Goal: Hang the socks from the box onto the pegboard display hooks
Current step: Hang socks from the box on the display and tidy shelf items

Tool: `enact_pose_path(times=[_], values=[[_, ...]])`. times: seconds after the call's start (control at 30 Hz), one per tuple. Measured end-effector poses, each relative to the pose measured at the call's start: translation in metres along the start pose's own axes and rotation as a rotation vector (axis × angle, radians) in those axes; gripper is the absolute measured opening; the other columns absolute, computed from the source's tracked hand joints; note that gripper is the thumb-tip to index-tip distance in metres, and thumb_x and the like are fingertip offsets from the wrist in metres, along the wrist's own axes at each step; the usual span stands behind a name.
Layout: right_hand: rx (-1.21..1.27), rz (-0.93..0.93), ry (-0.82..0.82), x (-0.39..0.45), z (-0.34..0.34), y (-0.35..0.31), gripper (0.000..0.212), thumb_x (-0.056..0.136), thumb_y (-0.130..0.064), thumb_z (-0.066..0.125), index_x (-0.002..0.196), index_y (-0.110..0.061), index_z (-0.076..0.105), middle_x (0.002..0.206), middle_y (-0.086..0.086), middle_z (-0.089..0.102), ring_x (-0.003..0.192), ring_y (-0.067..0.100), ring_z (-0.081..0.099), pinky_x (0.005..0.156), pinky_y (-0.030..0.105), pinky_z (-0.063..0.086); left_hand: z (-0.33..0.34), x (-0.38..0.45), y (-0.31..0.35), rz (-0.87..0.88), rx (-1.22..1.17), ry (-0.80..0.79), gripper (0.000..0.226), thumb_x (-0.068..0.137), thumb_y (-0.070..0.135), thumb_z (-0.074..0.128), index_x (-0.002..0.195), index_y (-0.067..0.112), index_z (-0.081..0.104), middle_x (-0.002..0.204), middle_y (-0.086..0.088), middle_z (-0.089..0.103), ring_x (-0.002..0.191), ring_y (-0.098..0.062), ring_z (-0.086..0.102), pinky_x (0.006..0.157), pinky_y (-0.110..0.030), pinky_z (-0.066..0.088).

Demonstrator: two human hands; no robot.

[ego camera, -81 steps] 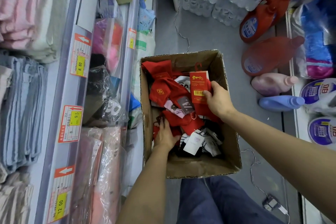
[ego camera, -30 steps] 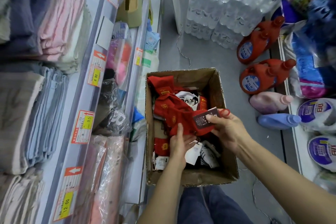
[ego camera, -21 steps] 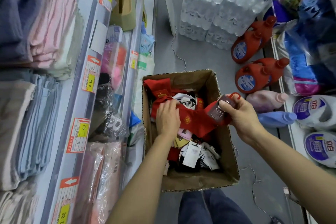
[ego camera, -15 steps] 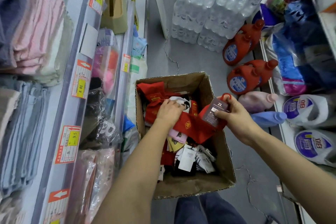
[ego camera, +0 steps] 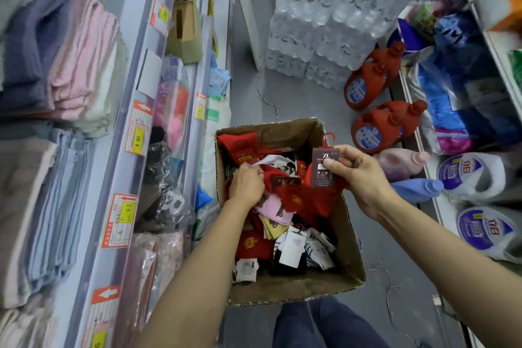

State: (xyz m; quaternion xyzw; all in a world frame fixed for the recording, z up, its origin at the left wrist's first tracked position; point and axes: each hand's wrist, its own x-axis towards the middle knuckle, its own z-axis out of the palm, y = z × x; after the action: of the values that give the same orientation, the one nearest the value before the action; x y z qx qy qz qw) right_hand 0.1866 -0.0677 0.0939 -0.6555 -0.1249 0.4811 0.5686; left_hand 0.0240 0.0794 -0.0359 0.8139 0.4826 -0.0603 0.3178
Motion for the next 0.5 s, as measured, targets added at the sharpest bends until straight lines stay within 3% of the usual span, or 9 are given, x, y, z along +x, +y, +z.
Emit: enact_pose_path(times=[0.1, 0.2, 0.33, 0.43, 0.5], values=[[0.014, -0.02, -0.019, -0.001, 0.006, -0.001, 0.022, 0.094, -0.004, 0.058, 0.11, -0.016, 0.068, 0.094, 0.003, 0.075, 0.081, 0.013, 0.071, 0.063, 0.021, 0.055, -0.019, -0.016, 0.006, -0.127, -0.319, 0.063, 0.024, 0.1, 0.022, 0.041, 0.105, 0.014, 0.063, 0.105, -0.005, 0.06, 0.1, -0.026, 0.055, 0.084, -0.036, 0.043], [0.033, -0.031, -0.041, 0.0, 0.015, -0.002, 0.027, 0.096, -0.006, 0.056, 0.116, -0.021, 0.067, 0.095, 0.002, 0.075, 0.083, 0.013, 0.071, 0.066, 0.024, 0.057, -0.03, -0.031, 0.006, -0.2, -0.775, 0.128, 0.02, 0.095, 0.029, 0.042, 0.087, 0.019, 0.058, 0.085, 0.0, 0.06, 0.083, -0.021, 0.054, 0.073, -0.039, 0.043], [0.105, -0.032, -0.037, 0.004, 0.036, -0.008, 0.021, 0.095, -0.004, 0.058, 0.114, -0.012, 0.062, 0.084, 0.006, 0.074, 0.074, 0.016, 0.07, 0.065, 0.029, 0.058, -0.045, -0.059, 0.014, -0.233, -1.317, 0.148, 0.021, 0.1, 0.02, 0.044, 0.092, 0.02, 0.064, 0.088, -0.002, 0.066, 0.084, -0.02, 0.06, 0.067, -0.034, 0.048], [0.183, 0.0, -0.03, 0.008, 0.052, -0.015, 0.014, 0.092, -0.003, 0.062, 0.104, -0.009, 0.058, 0.077, 0.006, 0.073, 0.07, 0.018, 0.069, 0.066, 0.033, 0.057, -0.053, -0.079, 0.024, -0.149, -1.626, 0.098, 0.034, 0.1, 0.029, 0.051, 0.125, 0.006, 0.059, 0.12, -0.012, 0.068, 0.113, -0.028, 0.064, 0.094, -0.042, 0.052], [0.211, 0.004, -0.051, 0.008, 0.061, -0.019, 0.015, 0.09, -0.002, 0.063, 0.102, -0.008, 0.057, 0.077, 0.007, 0.071, 0.068, 0.017, 0.067, 0.065, 0.031, 0.057, -0.059, -0.09, 0.03, -0.079, -1.653, 0.086, 0.048, 0.095, 0.028, 0.062, 0.138, 0.012, 0.051, 0.132, -0.011, 0.063, 0.123, -0.025, 0.06, 0.102, -0.041, 0.049]])
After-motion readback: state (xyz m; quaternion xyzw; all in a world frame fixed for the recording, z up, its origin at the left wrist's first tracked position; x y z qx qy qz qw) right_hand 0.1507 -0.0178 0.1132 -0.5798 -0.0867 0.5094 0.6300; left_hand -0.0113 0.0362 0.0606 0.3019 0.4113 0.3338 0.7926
